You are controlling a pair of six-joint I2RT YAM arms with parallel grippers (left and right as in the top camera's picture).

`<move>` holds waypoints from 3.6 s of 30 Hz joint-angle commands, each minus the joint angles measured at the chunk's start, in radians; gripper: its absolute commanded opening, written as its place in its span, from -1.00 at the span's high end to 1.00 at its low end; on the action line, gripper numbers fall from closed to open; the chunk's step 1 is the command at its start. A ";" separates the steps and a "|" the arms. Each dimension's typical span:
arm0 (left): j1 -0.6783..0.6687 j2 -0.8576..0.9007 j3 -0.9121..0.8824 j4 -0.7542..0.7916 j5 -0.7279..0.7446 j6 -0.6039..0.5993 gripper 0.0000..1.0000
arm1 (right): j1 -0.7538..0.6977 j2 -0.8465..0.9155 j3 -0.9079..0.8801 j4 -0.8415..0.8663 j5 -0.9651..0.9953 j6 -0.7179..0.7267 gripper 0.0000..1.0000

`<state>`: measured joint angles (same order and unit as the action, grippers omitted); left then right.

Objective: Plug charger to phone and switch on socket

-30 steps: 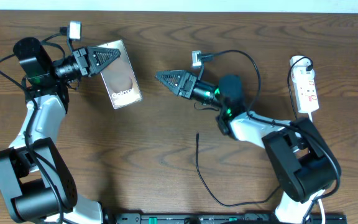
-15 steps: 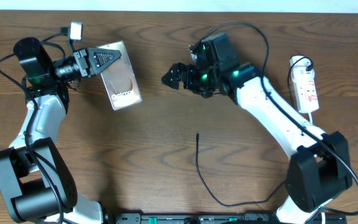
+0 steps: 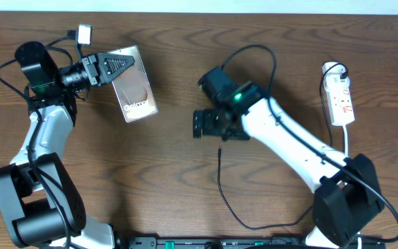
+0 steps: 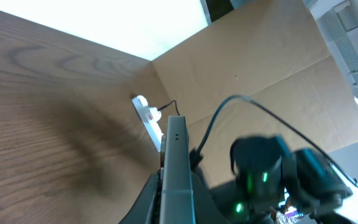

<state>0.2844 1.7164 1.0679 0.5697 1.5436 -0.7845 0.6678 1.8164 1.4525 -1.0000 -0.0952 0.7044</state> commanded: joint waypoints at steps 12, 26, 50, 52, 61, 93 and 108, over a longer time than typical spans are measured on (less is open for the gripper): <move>-0.002 -0.016 -0.017 0.008 0.026 0.022 0.85 | 0.041 -0.009 -0.179 0.095 0.084 0.183 -0.97; -0.002 -0.016 -0.017 0.008 0.027 0.022 0.85 | 0.041 -0.004 -0.271 0.187 0.010 0.184 -0.60; -0.002 -0.016 -0.017 0.008 0.027 0.025 0.85 | 0.043 0.076 -0.271 0.198 0.014 0.174 -0.04; -0.002 -0.016 -0.017 0.008 0.027 0.025 0.85 | 0.049 0.093 -0.271 0.204 0.014 0.174 0.01; -0.002 -0.016 -0.017 0.008 0.027 0.026 0.85 | 0.049 0.121 -0.271 0.210 0.014 0.174 0.06; -0.002 -0.016 -0.017 0.008 0.027 0.026 0.85 | 0.047 0.121 -0.271 0.222 0.018 0.170 0.98; -0.002 -0.016 -0.017 0.008 0.027 0.026 0.85 | 0.047 0.121 -0.271 0.397 -0.650 -0.520 0.98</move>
<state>0.2844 1.7164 1.0534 0.5701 1.5436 -0.7616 0.7109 1.9244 1.1862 -0.6308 -0.3828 0.5228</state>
